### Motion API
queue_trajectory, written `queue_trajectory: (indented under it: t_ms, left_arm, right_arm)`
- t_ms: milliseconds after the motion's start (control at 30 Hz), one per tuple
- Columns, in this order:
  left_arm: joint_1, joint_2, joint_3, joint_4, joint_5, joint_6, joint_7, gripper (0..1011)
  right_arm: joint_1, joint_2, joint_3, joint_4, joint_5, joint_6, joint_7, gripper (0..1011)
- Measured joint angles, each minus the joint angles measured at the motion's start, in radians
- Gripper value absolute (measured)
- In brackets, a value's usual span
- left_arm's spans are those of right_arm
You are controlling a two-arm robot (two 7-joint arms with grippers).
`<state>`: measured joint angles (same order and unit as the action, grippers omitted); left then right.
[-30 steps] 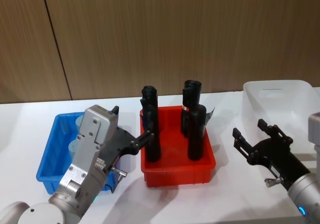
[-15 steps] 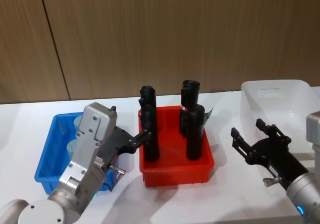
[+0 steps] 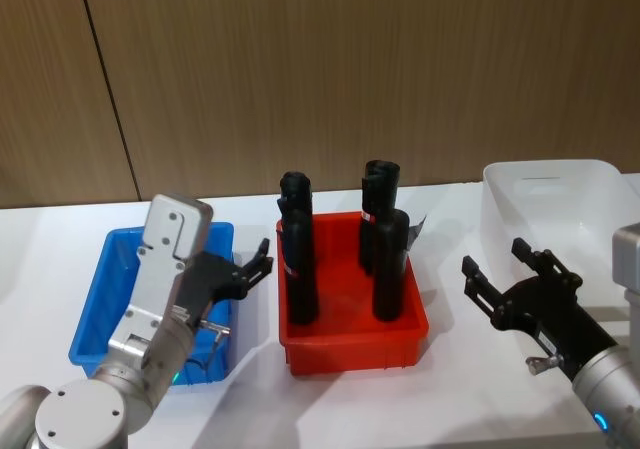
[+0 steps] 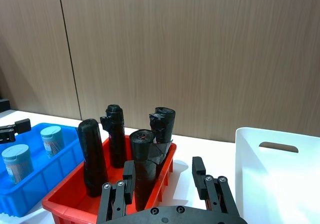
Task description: Pick the cotton swabs from the blue box and place them into the white box.
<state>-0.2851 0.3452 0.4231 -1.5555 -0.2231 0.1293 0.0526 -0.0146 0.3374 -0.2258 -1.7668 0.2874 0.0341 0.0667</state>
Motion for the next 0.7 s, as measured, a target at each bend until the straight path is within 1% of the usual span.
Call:
queue_trajectory:
  t_ms: [167,300,700]
  left_arm:
    - [-0.010,-0.003,-0.014,0.027,-0.021,0.011,0.016,1004]
    - [-0.018,-0.004,-0.029,0.054,-0.047,0.015,0.025,1004]
    - [-0.038,-0.005,-0.065,0.133,-0.117,0.023,0.030,1004]
  right_arm:
    - [0.000,0.000,0.000,0.000,0.000,0.000,0.000,711]
    - [0.000,0.000,0.000,0.000,0.000,0.000,0.000,711]
    - [0.000,0.000,0.000,0.000,0.000,0.000,0.000,711]
